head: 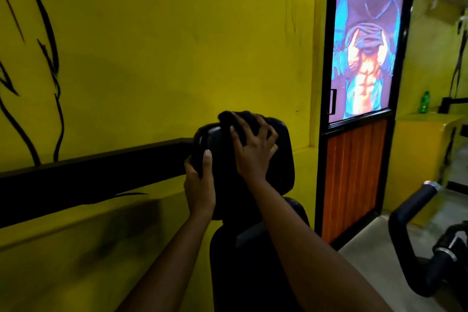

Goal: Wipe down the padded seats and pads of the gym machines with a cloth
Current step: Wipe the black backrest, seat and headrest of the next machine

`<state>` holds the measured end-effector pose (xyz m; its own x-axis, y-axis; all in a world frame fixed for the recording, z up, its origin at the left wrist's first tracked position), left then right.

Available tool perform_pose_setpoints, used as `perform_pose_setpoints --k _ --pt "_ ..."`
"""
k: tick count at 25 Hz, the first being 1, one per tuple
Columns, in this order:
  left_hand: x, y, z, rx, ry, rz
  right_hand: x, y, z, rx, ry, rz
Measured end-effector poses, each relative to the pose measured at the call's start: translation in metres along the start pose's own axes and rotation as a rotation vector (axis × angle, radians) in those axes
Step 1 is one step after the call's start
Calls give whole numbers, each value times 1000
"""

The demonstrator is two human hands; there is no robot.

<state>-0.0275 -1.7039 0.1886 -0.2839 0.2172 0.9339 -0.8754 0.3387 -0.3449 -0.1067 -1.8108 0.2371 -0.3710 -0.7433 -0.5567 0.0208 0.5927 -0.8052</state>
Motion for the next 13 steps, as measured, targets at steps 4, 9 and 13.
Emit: perform_pose_setpoints --k 4,9,13 --pt "-5 -2 5 182 -195 83 61 -19 -16 64 45 289" --pt "-8 -3 6 256 -274 128 -9 34 3 38 77 -41" --pt "-10 -3 5 267 -251 150 21 1 -1 31 99 -98"
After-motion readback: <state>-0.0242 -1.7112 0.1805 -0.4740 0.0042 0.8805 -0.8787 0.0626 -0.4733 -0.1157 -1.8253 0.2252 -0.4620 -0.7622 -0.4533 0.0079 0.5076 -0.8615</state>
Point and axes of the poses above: each hand's wrist, its own y-axis away from the middle knuckle, its own z-axis out of the palm, x = y × z, the point moved 5 cm from there along -y, towards the middle knuckle, and after that the axes turned 4 degrees about x, right-handed, at the moved point
